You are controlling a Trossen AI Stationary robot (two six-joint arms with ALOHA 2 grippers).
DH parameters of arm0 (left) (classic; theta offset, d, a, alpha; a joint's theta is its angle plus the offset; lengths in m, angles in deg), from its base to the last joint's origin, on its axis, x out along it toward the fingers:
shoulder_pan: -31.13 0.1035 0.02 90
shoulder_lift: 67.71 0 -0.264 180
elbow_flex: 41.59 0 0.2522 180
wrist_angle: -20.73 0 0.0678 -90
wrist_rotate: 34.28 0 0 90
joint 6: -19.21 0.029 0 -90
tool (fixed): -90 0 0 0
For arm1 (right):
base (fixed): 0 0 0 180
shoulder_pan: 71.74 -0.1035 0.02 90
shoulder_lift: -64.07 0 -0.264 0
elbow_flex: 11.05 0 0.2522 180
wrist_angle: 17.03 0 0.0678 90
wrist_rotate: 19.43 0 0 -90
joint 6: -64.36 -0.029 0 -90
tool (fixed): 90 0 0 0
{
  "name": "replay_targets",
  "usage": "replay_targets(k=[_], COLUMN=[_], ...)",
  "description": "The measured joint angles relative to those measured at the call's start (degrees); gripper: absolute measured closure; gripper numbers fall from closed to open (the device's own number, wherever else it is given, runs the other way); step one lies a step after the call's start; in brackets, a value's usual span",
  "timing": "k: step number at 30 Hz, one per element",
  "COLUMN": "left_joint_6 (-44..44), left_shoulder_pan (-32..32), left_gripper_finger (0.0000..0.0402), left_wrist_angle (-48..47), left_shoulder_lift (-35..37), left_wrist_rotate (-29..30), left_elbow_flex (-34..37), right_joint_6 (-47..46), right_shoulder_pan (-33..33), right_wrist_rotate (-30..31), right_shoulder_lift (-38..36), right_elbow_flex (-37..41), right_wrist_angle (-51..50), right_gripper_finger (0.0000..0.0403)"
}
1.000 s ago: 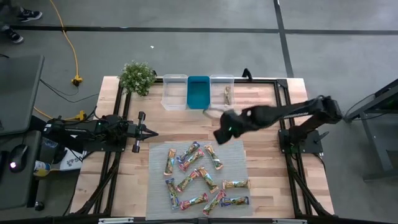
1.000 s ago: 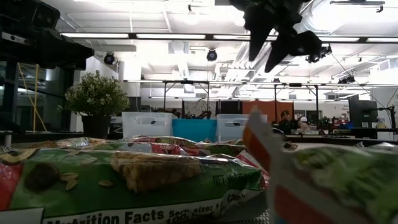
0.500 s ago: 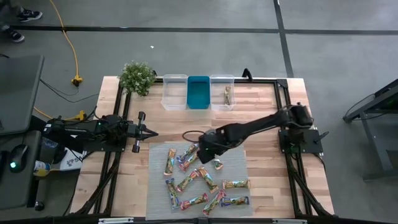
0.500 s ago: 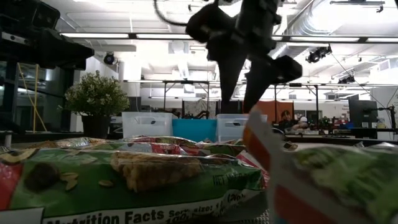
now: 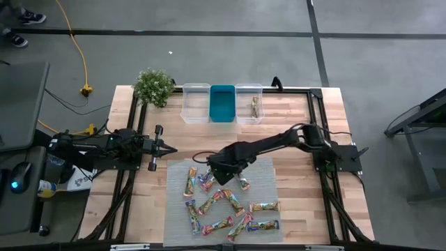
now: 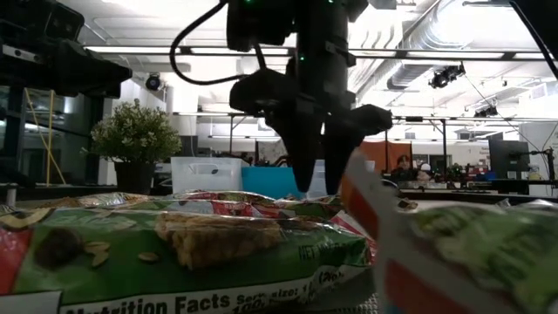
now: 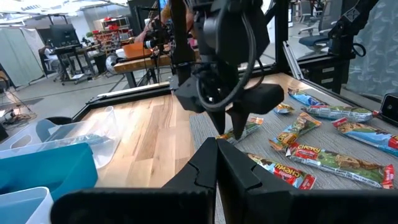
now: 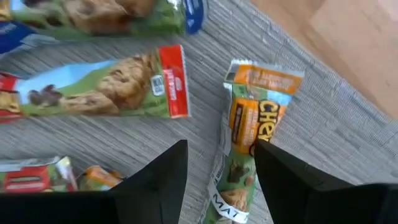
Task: Pick and place Granola Bars by type
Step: Put the orange granola bar into the right transparent bin
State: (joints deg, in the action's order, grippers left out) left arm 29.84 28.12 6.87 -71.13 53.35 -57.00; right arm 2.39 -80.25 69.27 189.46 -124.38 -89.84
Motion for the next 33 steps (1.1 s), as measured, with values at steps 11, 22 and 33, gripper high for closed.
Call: replay_targets(k=[11,22,33], left_joint_6=[0.0,0.0,0.0], left_shoulder_pan=[0.0,0.0,0.0], left_gripper_finger=[0.0401,0.0401,0.0401], left_wrist_angle=[0.0,0.0,0.0], left_shoulder_lift=[0.0,0.0,0.0], left_wrist_rotate=[0.0,0.0,0.0], left_elbow_flex=[0.0,0.0,0.0], right_joint_6=[-3.9,-8.1,-8.6], right_shoulder_pan=[-0.2,-0.1,-0.6], right_wrist_rotate=[1.3,4.0,2.3], right_shoulder_lift=[0.0,0.0,0.9], right_elbow_flex=[1.0,1.1,1.1], right_wrist_angle=[-0.7,-3.3,-2.6], right_gripper_finger=[0.0187,0.0171,0.0174])
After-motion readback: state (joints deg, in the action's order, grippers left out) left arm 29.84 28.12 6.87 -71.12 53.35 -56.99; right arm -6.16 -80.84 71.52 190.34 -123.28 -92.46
